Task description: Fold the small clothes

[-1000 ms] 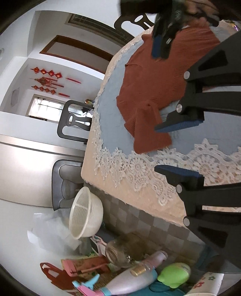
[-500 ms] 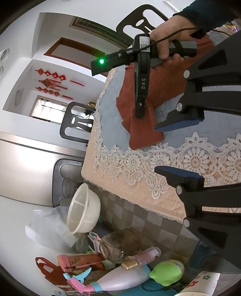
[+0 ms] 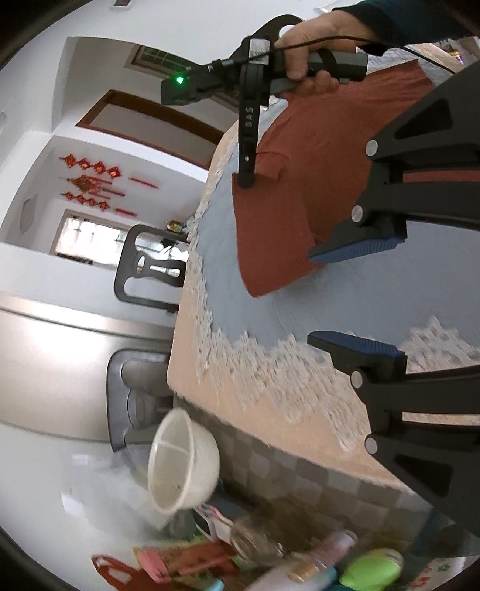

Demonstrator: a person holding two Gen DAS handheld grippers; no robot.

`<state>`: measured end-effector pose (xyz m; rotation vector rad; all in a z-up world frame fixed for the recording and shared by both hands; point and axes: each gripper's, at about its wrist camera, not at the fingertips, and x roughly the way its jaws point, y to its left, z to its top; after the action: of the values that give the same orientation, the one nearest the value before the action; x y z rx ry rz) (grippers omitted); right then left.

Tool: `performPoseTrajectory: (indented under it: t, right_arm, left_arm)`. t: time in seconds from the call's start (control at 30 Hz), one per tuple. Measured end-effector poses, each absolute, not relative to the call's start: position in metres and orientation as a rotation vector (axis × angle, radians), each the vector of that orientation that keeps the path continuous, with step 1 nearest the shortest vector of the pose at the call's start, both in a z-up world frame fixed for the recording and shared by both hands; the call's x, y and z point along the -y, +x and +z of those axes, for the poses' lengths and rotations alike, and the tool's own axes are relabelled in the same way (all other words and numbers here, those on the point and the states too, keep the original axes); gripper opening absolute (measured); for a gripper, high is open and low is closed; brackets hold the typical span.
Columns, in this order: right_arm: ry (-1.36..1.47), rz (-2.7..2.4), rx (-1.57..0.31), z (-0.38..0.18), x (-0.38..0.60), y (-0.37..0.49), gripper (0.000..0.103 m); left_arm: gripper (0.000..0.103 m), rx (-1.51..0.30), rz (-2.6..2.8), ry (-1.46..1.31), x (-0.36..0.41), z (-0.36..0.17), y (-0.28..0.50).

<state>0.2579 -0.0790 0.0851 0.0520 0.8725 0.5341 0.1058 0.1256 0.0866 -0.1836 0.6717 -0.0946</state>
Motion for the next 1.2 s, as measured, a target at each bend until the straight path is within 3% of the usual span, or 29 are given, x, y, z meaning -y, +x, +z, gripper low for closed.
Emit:
performPoseTrajectory:
  t: [0.53, 0.6, 0.67, 0.73, 0.97, 1.03, 1.13, 1.2]
  right_arm:
    - [0.108, 0.297, -1.012, 0.050, 0.171, 0.280, 0.005]
    - [0.147, 0.320, -1.002, 0.049, 0.179, 0.277, 0.015]
    - [0.187, 0.325, -0.982, 0.050, 0.190, 0.272, 0.032]
    - [0.205, 0.332, -0.975, 0.048, 0.197, 0.267, 0.036]
    - [0.127, 0.375, -1.053, 0.023, 0.180, 0.259, 0.034]
    - [0.107, 0.372, -1.046, 0.019, 0.177, 0.257, 0.017]
    - [0.132, 0.390, -1.027, 0.023, 0.181, 0.253, 0.005]
    - [0.136, 0.407, -1.005, 0.028, 0.184, 0.245, 0.005]
  left_arm:
    - [0.041, -0.806, -0.138, -0.102, -0.053, 0.058, 0.186]
    - [0.041, -0.821, -0.138, -0.106, -0.049, 0.052, 0.192]
    - [0.041, -0.826, -0.144, -0.114, -0.048, 0.048, 0.195]
    - [0.041, -0.825, -0.144, -0.114, -0.046, 0.044, 0.197]
    - [0.041, -0.854, -0.127, -0.125, -0.040, 0.030, 0.217]
    - [0.041, -0.856, -0.125, -0.107, -0.036, 0.027, 0.219]
    - [0.034, -0.888, -0.121, -0.080, -0.034, 0.017, 0.225]
    - [0.034, -0.889, -0.127, -0.074, -0.035, 0.013, 0.225]
